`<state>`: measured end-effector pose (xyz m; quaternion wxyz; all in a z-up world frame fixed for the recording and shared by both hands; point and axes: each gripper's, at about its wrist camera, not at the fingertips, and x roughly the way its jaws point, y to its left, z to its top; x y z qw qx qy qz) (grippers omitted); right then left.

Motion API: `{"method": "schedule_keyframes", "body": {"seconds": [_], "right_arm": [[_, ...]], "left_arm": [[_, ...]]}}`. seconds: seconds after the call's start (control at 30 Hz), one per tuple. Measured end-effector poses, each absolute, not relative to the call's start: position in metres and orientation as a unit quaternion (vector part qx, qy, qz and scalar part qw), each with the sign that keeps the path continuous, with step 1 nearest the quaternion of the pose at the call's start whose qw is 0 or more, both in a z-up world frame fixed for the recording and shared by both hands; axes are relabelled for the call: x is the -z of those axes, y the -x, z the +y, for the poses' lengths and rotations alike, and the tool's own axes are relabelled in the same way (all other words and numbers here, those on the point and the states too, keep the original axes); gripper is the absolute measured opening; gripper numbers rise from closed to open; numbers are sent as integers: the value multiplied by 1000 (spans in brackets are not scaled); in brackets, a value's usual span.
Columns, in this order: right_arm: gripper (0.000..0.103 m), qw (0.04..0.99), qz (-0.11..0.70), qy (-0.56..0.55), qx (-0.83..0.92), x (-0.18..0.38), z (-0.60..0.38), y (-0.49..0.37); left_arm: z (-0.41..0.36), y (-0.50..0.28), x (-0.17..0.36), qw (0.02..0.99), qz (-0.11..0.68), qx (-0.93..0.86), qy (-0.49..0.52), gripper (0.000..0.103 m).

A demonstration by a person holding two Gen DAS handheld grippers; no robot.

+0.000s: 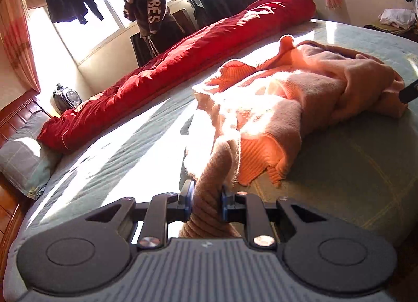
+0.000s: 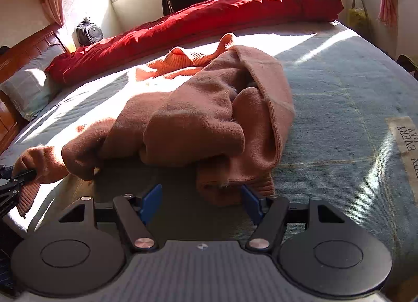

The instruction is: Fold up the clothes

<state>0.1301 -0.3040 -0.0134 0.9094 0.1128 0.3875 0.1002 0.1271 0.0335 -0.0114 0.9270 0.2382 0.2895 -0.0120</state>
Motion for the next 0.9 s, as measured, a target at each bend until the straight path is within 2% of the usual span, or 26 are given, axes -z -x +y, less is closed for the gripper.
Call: {"method": "schedule_keyframes", "body": {"seconds": [0.4, 0.7, 0.9], "right_arm": [[71, 906, 394, -108, -110, 11, -299, -139], [71, 908, 392, -108, -103, 9, -298, -154], [71, 908, 395, -106, -95, 10, -300, -164]], "left_arm": [[163, -199, -42, 943, 283, -124, -125, 18], [219, -259, -42, 929, 298, -187, -110, 17], [259, -305, -23, 911, 327, -233, -90, 17]]}}
